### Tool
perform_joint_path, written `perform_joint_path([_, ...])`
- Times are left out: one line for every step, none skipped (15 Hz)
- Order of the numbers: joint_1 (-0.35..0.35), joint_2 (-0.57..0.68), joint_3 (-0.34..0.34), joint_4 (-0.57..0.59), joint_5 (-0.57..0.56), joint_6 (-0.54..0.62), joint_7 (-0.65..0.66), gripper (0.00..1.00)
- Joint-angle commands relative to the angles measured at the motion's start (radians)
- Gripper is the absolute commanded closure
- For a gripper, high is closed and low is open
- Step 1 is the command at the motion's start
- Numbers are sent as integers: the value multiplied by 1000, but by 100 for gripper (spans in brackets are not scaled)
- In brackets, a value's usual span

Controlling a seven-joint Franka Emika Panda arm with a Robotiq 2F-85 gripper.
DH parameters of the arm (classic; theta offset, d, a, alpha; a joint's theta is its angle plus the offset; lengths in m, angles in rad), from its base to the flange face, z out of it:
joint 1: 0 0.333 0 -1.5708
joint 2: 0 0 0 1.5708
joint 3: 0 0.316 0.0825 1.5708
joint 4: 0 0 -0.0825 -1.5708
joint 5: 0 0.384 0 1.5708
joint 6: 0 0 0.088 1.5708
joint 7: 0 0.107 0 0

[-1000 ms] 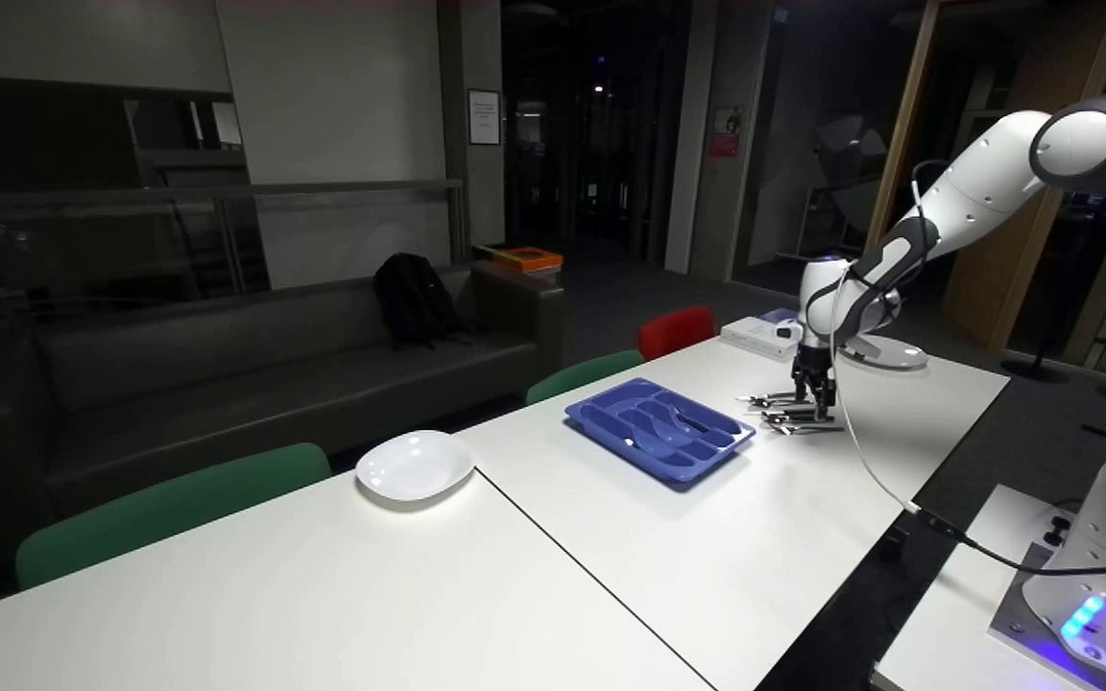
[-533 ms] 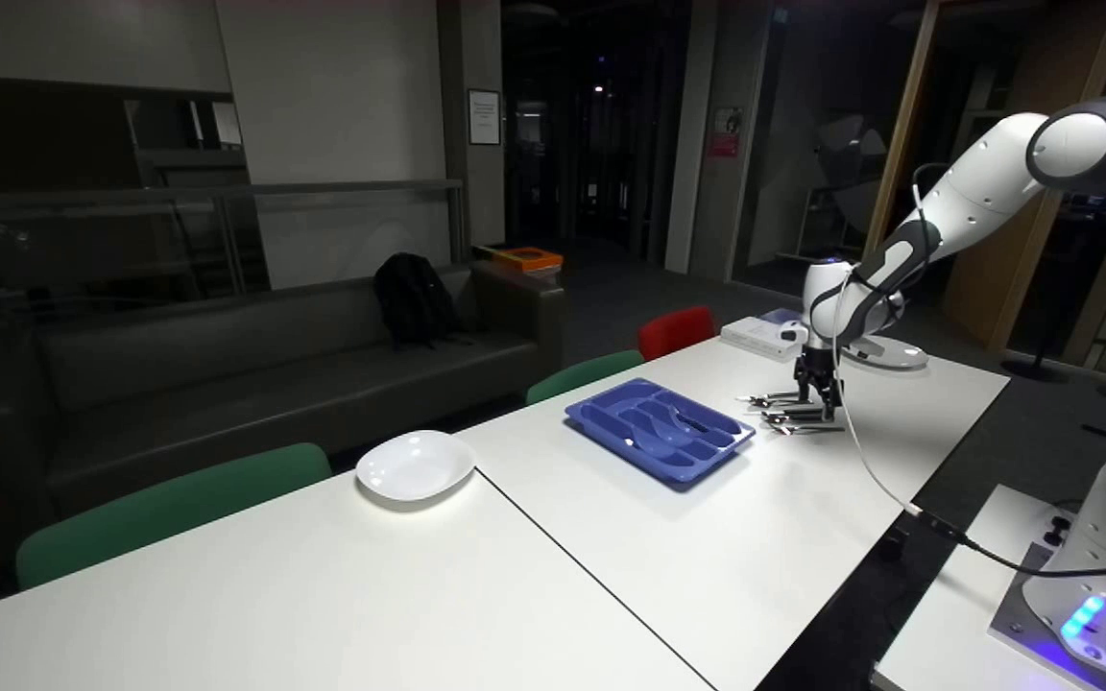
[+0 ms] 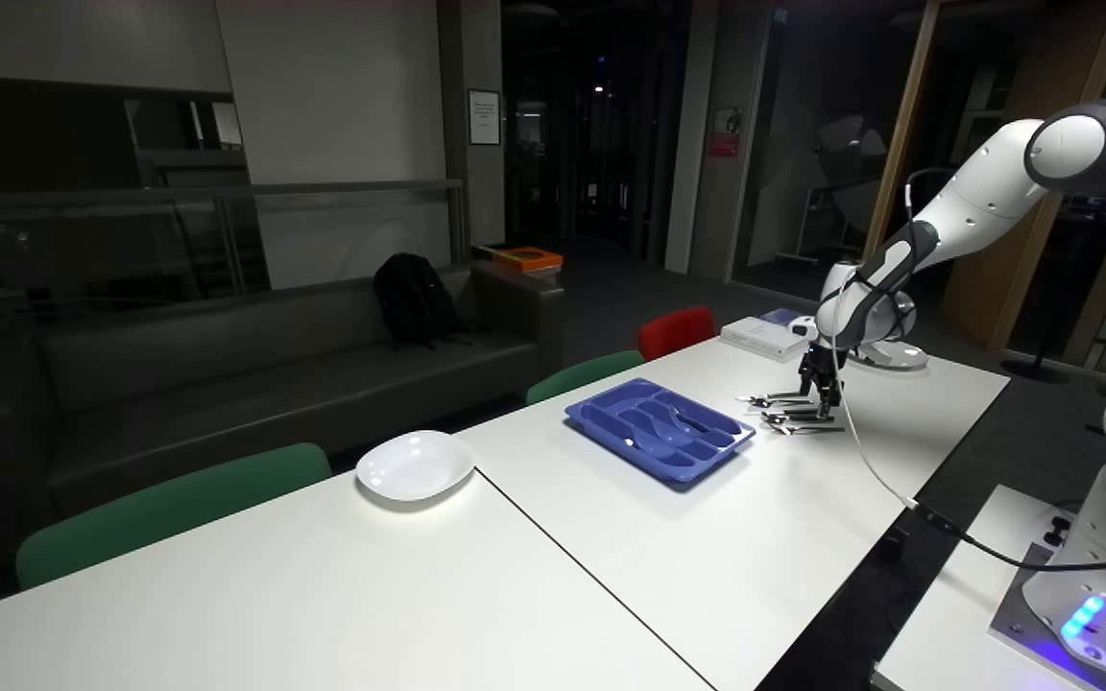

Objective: Pick up the silver cutlery from the counter and place it on the blue tray

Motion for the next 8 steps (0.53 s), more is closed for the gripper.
perform_joint_path([-60,-20,45,-47,81,69,-71,0])
perform_joint_path([-69,-19,54,-48,98,67,-87,0])
perform_joint_path([-75,-19,59,-51,108,66,-102,0])
perform_joint_path([-80,-16,65,-50,118,58,-116,0])
perform_joint_path([-82,-14,67,-51,123,58,-126,0])
perform_joint_path([-88,-13,73,-51,126,41,-152,0])
perform_joint_path([-90,-10,75,-49,126,34,-171,0])
perform_joint_path([-92,-5,76,-48,123,31,-187,0])
